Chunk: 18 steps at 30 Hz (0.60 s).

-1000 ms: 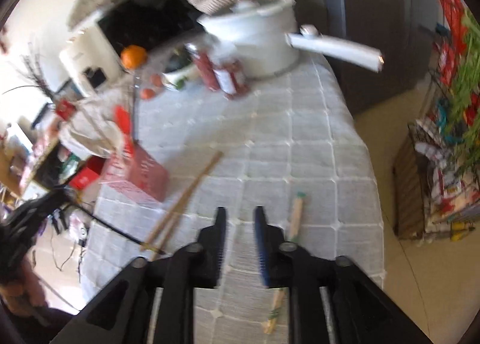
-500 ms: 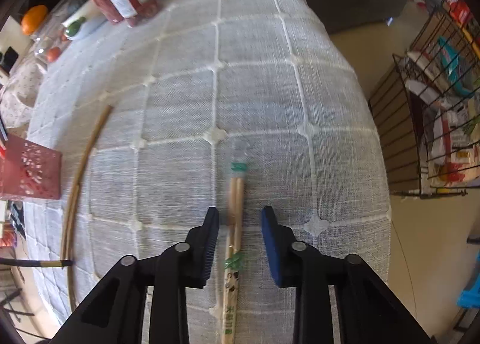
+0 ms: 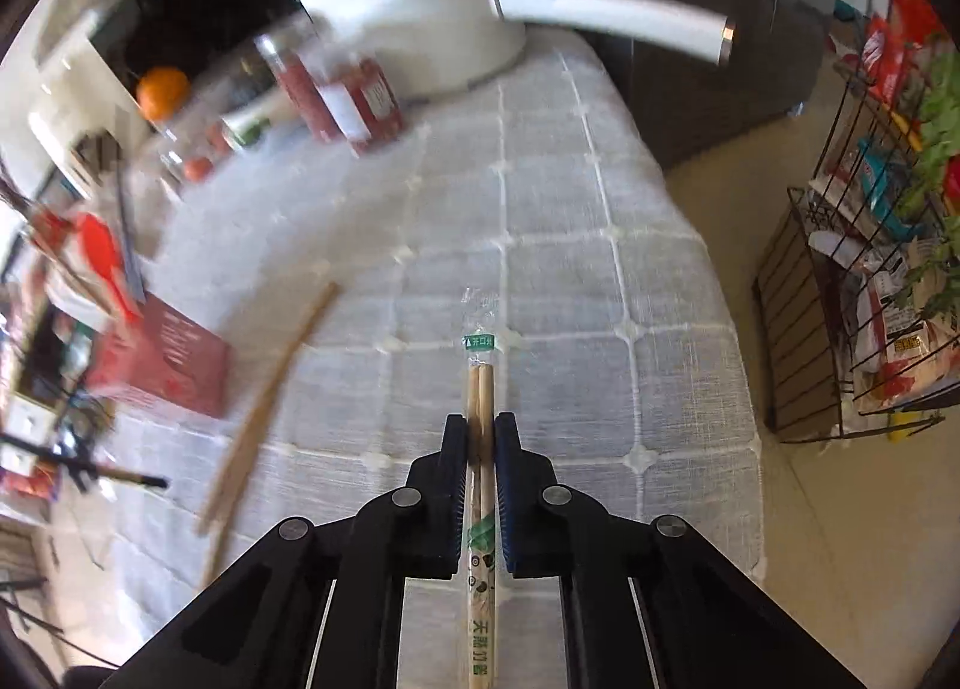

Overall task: Organize utensils
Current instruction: 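Carry both held chopsticks over the pink basket and release them inside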

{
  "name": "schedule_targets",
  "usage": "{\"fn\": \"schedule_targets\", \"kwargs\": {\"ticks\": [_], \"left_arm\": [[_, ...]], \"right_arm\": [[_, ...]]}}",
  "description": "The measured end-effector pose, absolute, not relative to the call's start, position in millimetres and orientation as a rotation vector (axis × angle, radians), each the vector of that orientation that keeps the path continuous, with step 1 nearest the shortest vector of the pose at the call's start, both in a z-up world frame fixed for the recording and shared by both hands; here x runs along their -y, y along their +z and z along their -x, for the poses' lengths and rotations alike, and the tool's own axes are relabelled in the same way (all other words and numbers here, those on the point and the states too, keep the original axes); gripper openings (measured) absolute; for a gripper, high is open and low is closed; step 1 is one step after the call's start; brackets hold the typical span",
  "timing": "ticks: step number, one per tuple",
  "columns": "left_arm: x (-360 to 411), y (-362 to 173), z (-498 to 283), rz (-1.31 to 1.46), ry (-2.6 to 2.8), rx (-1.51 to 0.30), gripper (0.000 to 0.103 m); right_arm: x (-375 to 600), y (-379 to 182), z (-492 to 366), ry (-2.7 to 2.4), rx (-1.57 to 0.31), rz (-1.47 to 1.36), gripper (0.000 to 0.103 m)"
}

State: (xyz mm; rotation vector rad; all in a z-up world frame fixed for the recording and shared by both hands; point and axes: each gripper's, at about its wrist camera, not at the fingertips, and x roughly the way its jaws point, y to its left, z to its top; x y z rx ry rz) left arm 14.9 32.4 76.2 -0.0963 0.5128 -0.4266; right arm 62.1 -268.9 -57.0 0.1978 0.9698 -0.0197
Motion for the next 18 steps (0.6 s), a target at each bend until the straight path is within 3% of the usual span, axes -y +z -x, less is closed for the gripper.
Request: {"fn": "schedule_targets", "kwargs": {"ticks": [7,18], "left_arm": [[-50.2,102.9,-4.6,0.134,-0.303,-0.308,0.006],[-47.3,64.8,-47.2,0.070,-0.194,-0.381,0.006]], "right_arm": [[243.1,-11.4,-45.3,0.055,-0.799,-0.192,0.009],[221.5,4.3,-47.8,0.118,-0.753,-0.170,0.009]]}}
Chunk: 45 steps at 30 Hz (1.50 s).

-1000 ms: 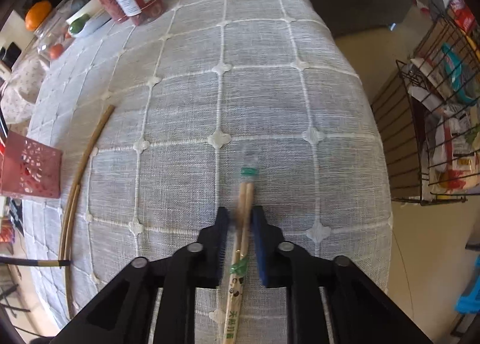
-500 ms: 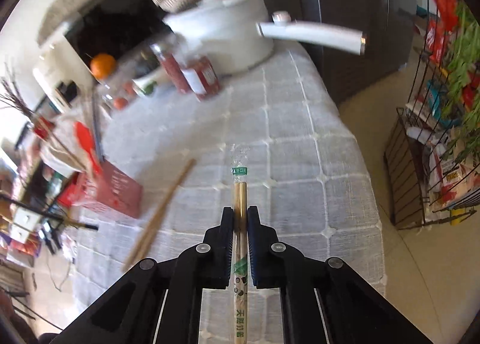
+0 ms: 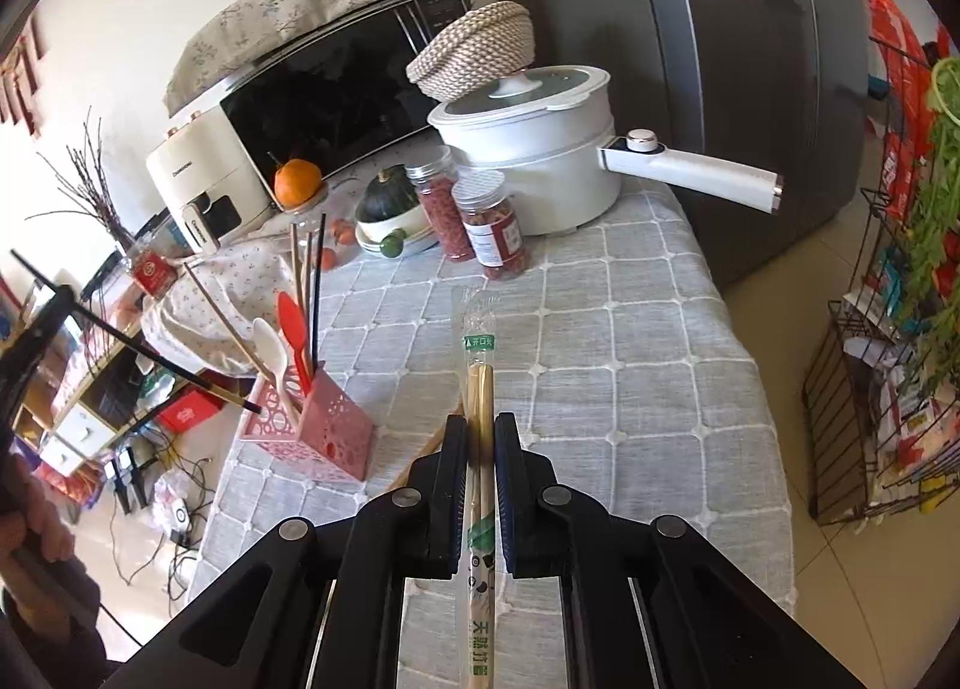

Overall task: Organize utensils
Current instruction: 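Carry both held chopsticks over the pink basket and release them inside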

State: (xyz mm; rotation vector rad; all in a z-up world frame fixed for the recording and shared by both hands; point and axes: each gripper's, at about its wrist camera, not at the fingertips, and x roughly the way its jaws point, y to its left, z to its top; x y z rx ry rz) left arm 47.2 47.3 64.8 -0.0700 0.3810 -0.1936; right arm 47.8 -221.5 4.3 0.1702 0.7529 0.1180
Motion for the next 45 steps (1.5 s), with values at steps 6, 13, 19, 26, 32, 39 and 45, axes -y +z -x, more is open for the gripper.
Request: {"fn": "schedule_targets", "kwargs": {"ticks": [6,13,19,26,32,39,45], "left_arm": [[-45.0,46.5,-65.7,0.062,-0.174,-0.443,0.006],[-34.8,31.1,-84.5,0.021,-0.154,-0.509,0.006],[-38.1,20.2,-99.7,0.057,-0.150,-0.526,0.007],[-47.6,26.7,-99.7,0.152,-0.104,-0.565,0.039],[-67.6,20.9,-79.1,0.217,-0.005,-0.655,0.078],[-85.1,-16.0,-75.2,0.167,-0.018,-0.882,0.082],[-106.6,-22.2,-67.7,0.177,-0.045,-0.945,0.083]], "right_arm": [[215.2,3.9,-50.6,0.139,-0.753,-0.172,0.009],[213.2,3.9,-50.8,0.146,-0.746,-0.186,0.009],[208.0,6.7,-51.6,0.177,-0.716,-0.209,0.009],[182.9,16.2,-56.4,0.237,-0.647,-0.211,0.009],[158.6,22.3,-65.3,0.257,-0.572,-0.250,0.009],[135.4,30.3,-73.5,0.217,-0.470,-0.308,0.009],[108.2,43.0,-90.6,0.164,-0.361,-0.297,0.009]]}}
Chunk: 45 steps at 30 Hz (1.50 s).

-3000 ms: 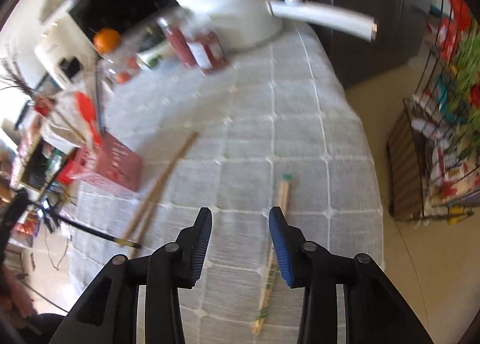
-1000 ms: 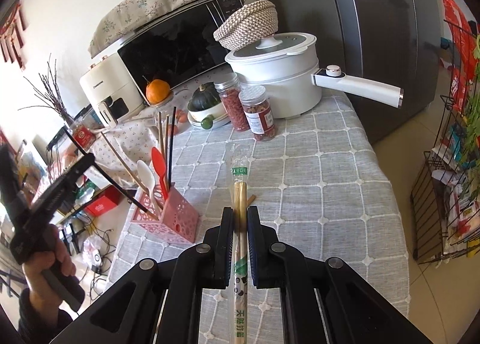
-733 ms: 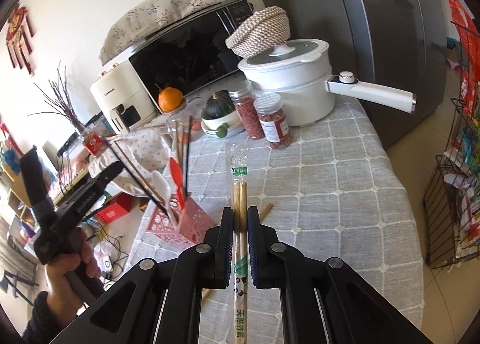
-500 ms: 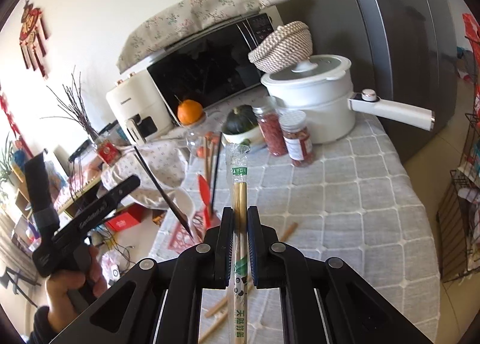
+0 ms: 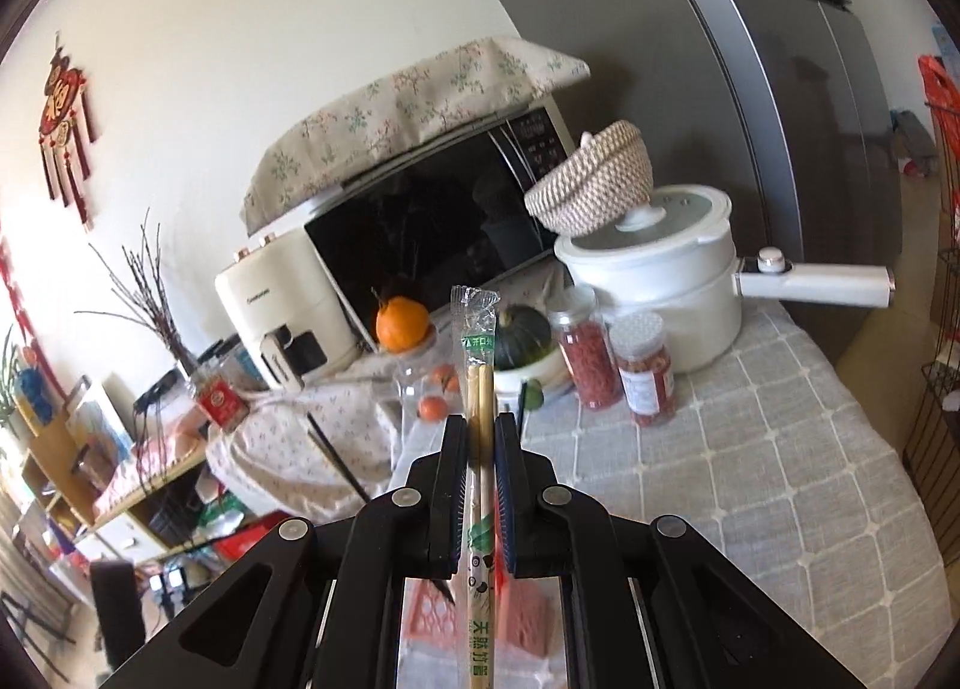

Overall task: Organize utensils
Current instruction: 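Carry both held chopsticks over the pink basket and release them inside, then move both open tools back toward the last wooden chopsticks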

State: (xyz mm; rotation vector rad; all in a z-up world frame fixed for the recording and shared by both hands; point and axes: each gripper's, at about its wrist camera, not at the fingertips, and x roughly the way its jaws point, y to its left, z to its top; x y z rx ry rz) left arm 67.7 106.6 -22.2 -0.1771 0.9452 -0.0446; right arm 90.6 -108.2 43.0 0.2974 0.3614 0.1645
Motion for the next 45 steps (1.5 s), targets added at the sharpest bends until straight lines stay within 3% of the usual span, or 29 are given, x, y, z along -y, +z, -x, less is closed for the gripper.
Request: {"fn": "schedule_targets", "kwargs": {"ticks": [9,25,28,30,34,39,45], "left_arm": [[-128.2,-21.5,-65.1,0.205,-0.020,-0.936,0.083],[-121.7,-22.3,-69.4,0.152,-0.033,-0.944,0.083],[-116.4,-23.0,-70.1,0.126,-0.031,-0.951,0.083],[-112.4,-24.7,-69.7,0.113,-0.036,-0.957,0.083],[-103.9,-28.5,-67.8,0.084,-0.059,-0.975,0.083],[-95.1,-34.6,-64.4,0.093,-0.098,-0.998,0.083],[-75.0,-59.1,-62.9,0.115,-0.179,-1.080,0.084]], "right_arm": [[71.2,28.6,-104.3,0.070,-0.175,-0.199,0.009],[51.9,-3.4,-110.2,0.059,-0.200,-0.144,0.012],[55.7,3.0,-99.9,0.090,-0.208,-0.137,0.027],[62.0,8.3,-93.5,0.106,-0.222,-0.150,0.046],[79.1,16.8,-82.7,0.089,-0.283,-0.139,0.053],[112.6,19.5,-73.8,0.057,-0.394,-0.130,0.073],[142.2,-12.0,-78.6,0.024,-0.634,-0.112,0.076]]}}
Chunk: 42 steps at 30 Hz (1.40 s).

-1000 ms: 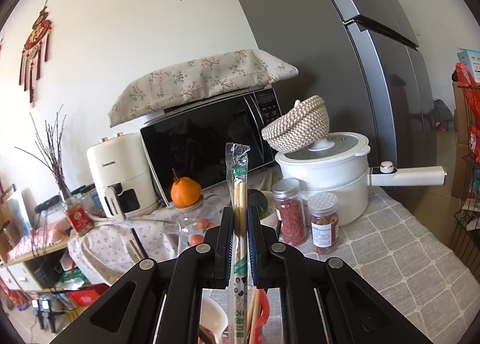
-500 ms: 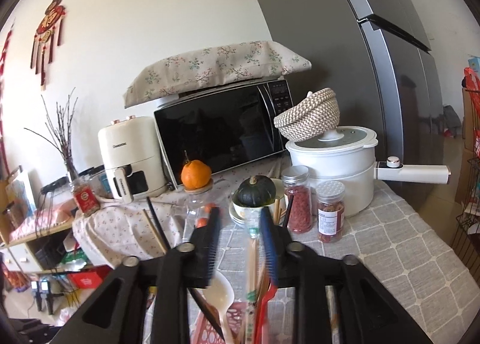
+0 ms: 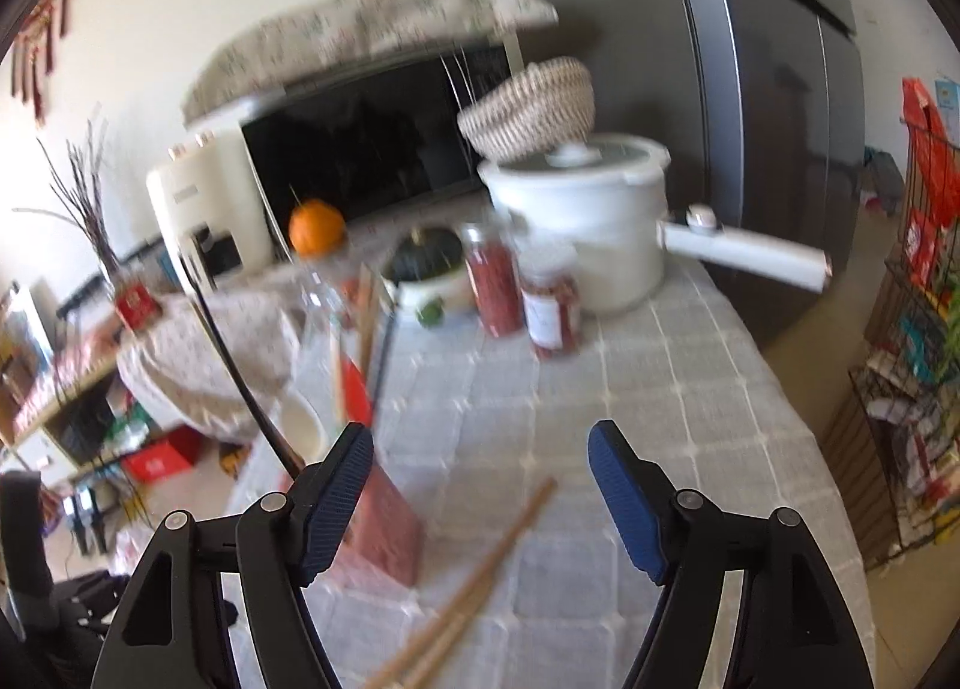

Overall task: Organize utensils
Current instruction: 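Move both open tools back toward the last wooden chopsticks, then grasp a wooden chopstick with the right tool while the left tool grasps another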

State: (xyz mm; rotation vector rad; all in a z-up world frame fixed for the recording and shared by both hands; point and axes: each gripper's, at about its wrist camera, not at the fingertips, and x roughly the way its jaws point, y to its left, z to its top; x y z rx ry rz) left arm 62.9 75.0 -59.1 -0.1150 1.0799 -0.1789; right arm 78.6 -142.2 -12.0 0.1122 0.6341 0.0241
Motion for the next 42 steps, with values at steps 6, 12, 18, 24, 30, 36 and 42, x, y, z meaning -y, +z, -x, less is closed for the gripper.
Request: {"fn": "schedule_targets", "kwargs": {"ticks": [6,12,18,24,30,36,42], "left_arm": [[-68.1,-69.6,-61.8,0.047,-0.157,-1.109,0.084],[-75.4,-79.3,-64.4,0.028,-0.110,-1.161,0.084],[-79.0,-79.6,-66.4,0.056,-0.105,-1.170,0.084],[-81.6,-80.2,-67.3,0.057,-0.101,-1.168,0.084],[-84.9,-80.2,-65.7,0.052,-0.101,-1.168,0.084],[-86.4,-79.4,-63.1,0.060,-0.115,-1.171,0.084],[-77.4,-76.5,-60.1,0.034,-0.145,-1.161,0.084]], "right_arm": [[152.8,-55.8,-87.4,-0.009,-0.852,-0.133,0.078],[144.5,-101.9,-94.5,-0.036,-1.074,-0.080,0.078],[125.8,-124.4,-100.9,-0.019,-1.165,-0.042,0.078],[112.3,-142.5,-111.1,-0.022,-1.216,-0.047,0.078],[105.6,-155.1,-120.7,-0.070,-1.222,0.006,0.078],[93.6,-159.2,-108.8,-0.075,-1.232,0.085,0.059],[105.2,-155.8,-94.1,-0.014,-1.250,0.064,0.013]]}}
